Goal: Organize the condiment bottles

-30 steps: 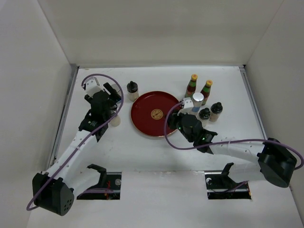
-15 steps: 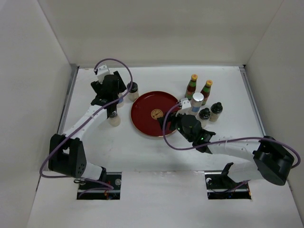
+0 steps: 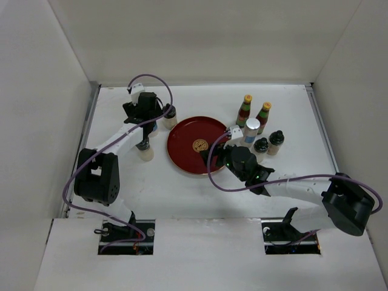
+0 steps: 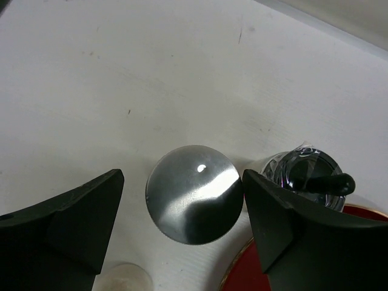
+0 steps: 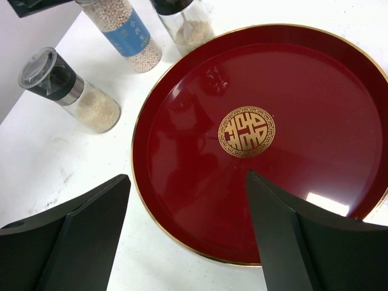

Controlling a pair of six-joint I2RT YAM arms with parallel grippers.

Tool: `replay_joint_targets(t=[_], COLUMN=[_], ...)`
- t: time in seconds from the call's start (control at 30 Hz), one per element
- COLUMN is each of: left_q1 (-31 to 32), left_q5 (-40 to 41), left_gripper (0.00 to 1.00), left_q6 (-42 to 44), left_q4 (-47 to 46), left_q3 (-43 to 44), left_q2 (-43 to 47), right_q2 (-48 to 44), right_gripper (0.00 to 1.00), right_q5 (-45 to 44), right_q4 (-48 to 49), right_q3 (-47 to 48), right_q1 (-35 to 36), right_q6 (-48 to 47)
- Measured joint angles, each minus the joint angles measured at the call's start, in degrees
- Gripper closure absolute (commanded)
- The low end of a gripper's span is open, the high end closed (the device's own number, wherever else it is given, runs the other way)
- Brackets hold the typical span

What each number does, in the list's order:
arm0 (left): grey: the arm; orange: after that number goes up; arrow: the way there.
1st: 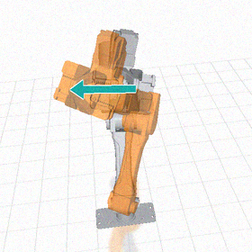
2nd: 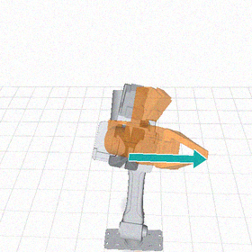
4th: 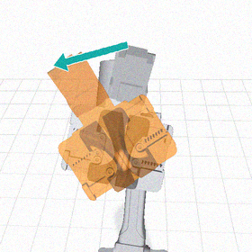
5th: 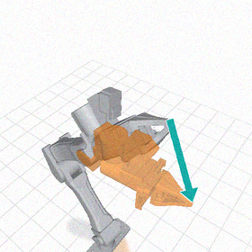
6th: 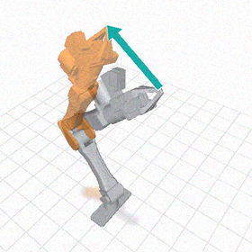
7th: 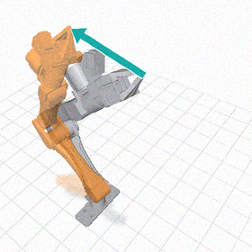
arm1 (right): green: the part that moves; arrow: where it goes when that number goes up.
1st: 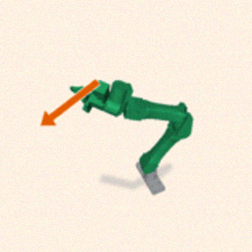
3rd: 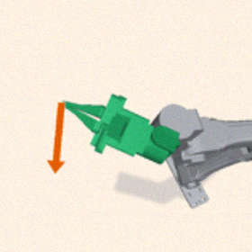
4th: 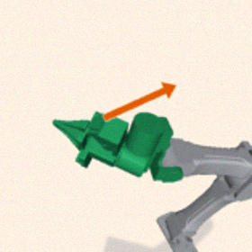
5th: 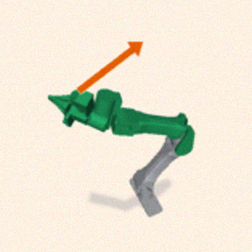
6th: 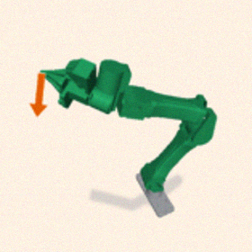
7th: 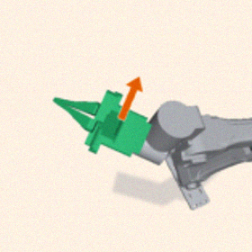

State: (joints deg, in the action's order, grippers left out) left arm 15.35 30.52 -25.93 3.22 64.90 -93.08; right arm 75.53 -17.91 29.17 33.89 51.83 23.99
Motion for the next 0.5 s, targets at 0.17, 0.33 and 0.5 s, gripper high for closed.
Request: replay_joint_targets(t=[0.17,0.33,0.5], left_q1=[-0.04,-0.28,0.24], left_q5=[-0.46,-0.22,2.86], left_gripper=[0.5,0.63,0.65], left_q6=[-0.28,-0.39,-0.2], left_q4=[-0.11,-0.35,-1.09], left_q3=[0.13,-0.04,-3.89], left_q2=[-1.84,-1.51,4.37], right_q2=[0.04,0.04,0.04], right_gripper=[0.16,0.16,0.16], right_q5=[0.24,0.42,0.81], right_q4=[0.04,0.04,0.07], right_q3=[-0.04,-0.11,-0.13], right_q1=[-0.04,-0.09,-0.09], right_q6=[0.02,0.04,0.04])
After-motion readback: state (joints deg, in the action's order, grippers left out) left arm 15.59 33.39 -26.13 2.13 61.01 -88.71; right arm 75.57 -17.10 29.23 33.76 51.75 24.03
